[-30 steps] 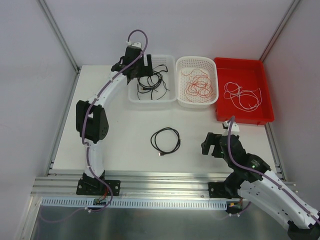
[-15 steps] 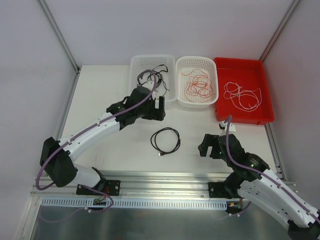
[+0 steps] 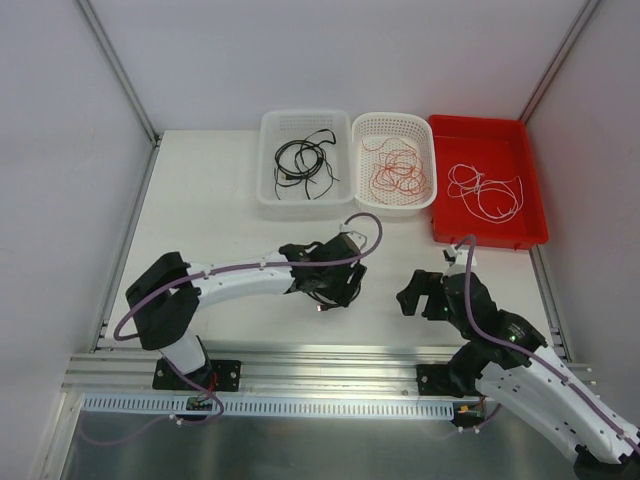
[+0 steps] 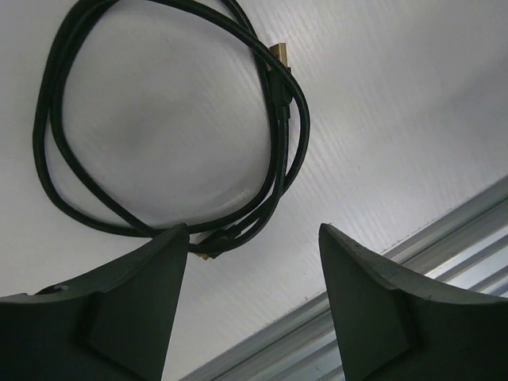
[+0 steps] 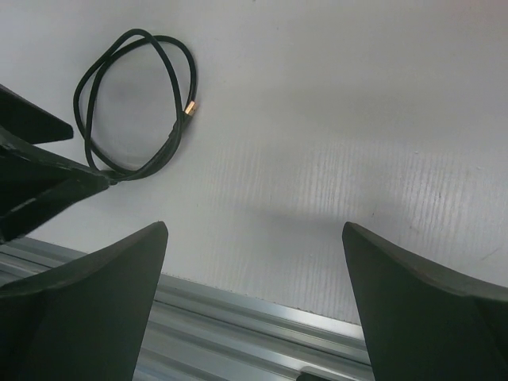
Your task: Untangle the cables
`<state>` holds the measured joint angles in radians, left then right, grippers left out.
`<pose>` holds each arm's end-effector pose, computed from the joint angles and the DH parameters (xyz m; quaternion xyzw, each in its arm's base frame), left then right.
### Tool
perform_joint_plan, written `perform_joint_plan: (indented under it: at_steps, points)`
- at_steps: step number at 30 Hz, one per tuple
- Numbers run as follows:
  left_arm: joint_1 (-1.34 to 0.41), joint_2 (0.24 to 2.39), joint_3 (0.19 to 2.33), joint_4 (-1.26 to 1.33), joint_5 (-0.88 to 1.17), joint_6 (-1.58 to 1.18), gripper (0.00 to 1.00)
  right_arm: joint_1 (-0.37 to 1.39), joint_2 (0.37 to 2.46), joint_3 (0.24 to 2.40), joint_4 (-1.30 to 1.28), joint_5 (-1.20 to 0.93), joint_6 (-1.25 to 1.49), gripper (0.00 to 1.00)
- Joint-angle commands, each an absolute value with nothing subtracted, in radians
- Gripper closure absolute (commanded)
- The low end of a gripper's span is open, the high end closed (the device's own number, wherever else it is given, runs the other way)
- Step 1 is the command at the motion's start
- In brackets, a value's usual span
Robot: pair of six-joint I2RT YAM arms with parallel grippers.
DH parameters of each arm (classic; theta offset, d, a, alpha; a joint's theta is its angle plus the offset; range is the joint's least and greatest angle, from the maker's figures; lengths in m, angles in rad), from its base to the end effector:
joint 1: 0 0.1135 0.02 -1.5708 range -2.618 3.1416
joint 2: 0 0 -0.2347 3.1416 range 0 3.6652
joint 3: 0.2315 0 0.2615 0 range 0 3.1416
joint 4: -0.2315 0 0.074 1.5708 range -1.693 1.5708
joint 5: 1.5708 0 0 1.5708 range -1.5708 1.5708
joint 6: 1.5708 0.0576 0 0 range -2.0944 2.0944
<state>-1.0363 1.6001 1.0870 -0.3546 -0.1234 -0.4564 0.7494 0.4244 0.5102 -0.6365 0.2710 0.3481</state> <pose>0.1910 -0.3087 0.1754 0.2476 0.9040 -0.1909 0.2916 0.1312 0.1011 0.2240 -0.1077 0.8605 0.1517 0.4742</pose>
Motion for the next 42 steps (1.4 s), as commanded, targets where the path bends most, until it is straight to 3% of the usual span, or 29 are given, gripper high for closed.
perform_joint_plan:
  at_steps: [1, 14, 18, 19, 22, 34, 42]
  points:
    - [-1.066, 1.666, 1.146, -0.351, -0.155, -0.370, 0.34, 0.747, 0.393, 0.515, -0.667, 0.262, 0.368, 0.04]
    - [-1.074, 1.824, 1.196, -0.387, -0.084, -0.319, 0.57, 0.746, 0.360, 0.500, -0.693, 0.281, 0.371, 0.04]
    - [-1.074, 1.829, 1.200, -0.403, -0.066, -0.324, 0.74, 0.747, 0.362, 0.503, -0.693, 0.284, 0.370, 0.03]
    - [-1.074, 1.815, 1.200, -0.406, -0.064, -0.324, 0.86, 0.746, 0.361, 0.503, -0.696, 0.285, 0.370, 0.03]
    - [-1.075, 1.764, 1.207, -0.429, -0.060, -0.327, 1.00, 0.747, 0.356, 0.503, -0.701, 0.293, 0.370, 0.03]
    - [-1.072, 1.467, 1.365, -0.571, -0.191, -0.304, 1.00, 0.746, 0.318, 0.512, -0.727, 0.347, 0.382, 0.03]
    - [-1.068, 1.322, 1.673, -0.607, -0.371, -0.141, 1.00, 0.747, 0.305, 0.499, -0.726, 0.360, 0.390, 0.03]
